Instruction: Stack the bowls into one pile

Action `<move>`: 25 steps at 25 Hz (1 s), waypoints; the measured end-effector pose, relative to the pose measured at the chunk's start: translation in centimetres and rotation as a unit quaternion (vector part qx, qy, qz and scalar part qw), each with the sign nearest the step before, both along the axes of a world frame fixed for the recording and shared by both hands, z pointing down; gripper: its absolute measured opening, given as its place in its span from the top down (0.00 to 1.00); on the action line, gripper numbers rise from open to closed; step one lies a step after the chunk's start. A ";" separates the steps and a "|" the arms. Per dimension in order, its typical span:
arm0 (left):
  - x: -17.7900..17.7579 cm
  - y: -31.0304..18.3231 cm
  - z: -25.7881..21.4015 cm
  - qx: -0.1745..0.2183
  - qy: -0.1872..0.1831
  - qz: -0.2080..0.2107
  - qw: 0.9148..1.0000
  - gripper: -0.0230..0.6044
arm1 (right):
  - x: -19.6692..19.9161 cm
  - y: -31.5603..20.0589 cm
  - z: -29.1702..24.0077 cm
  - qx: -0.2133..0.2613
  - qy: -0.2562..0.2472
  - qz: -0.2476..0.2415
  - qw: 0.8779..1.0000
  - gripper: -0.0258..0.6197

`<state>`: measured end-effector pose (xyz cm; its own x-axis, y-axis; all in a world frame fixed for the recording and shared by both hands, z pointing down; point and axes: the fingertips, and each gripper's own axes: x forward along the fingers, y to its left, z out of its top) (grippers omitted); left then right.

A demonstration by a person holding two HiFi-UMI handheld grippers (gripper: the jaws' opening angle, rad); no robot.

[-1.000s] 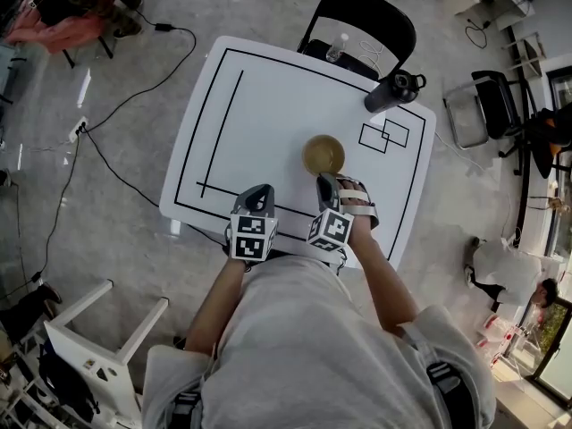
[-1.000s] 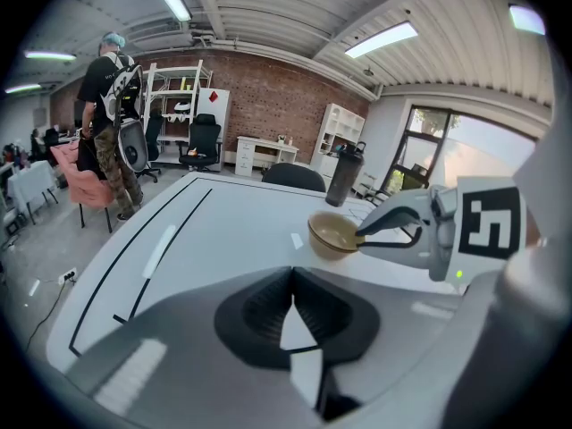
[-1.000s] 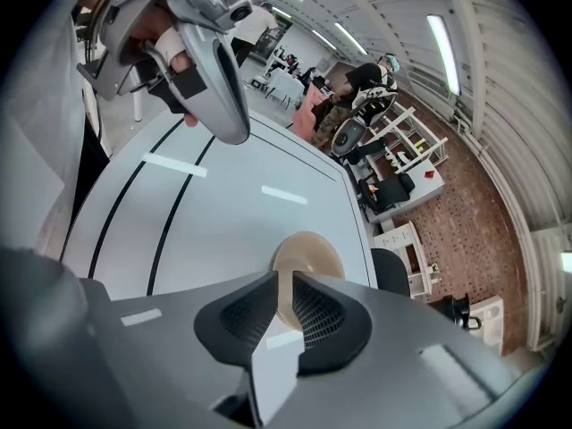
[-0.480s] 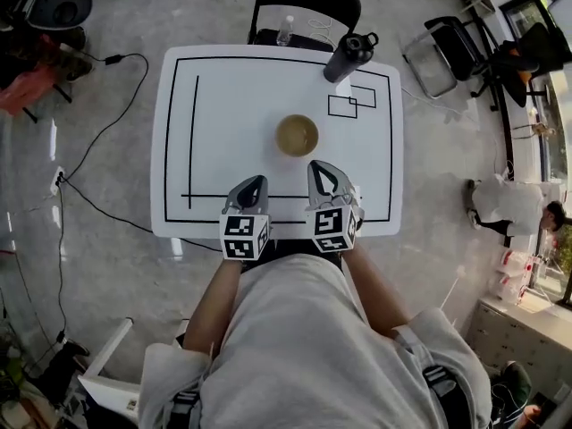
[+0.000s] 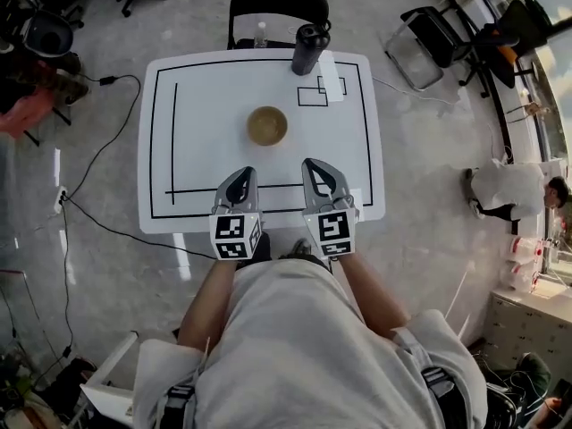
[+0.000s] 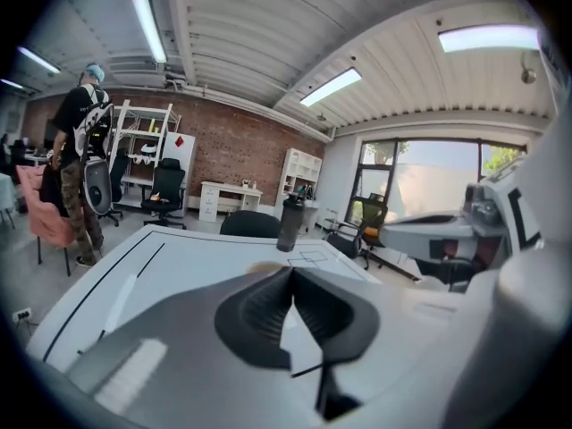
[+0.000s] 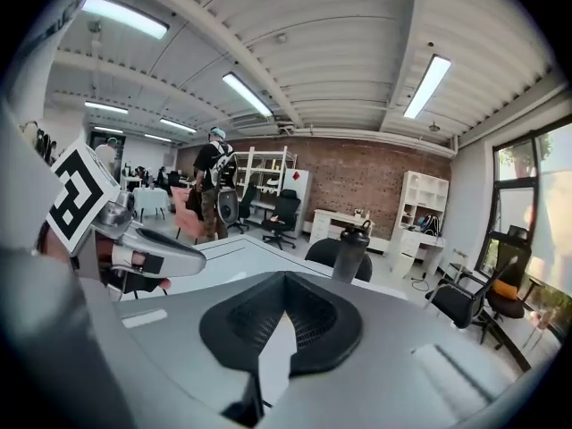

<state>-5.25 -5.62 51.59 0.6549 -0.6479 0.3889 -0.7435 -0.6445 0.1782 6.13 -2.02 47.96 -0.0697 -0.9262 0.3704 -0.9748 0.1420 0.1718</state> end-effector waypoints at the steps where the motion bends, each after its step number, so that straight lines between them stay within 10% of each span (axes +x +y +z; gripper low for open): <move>1: 0.8 0.9 -0.4 0.006 0.005 0.003 1.000 0.96 | 0.7 1.3 -0.4 0.006 -0.005 0.006 1.000 0.96; 25: 7.5 17.0 -8.2 0.106 0.020 -0.055 0.993 0.96 | 7.8 18.3 -7.1 0.118 -0.058 0.000 0.991 0.96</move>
<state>2.24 11.35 43.39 0.5880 -0.7807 0.2114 -0.8064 -0.5863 0.0776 13.92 16.29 40.81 -0.0999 -0.9862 0.1321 -0.9899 0.1120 0.0873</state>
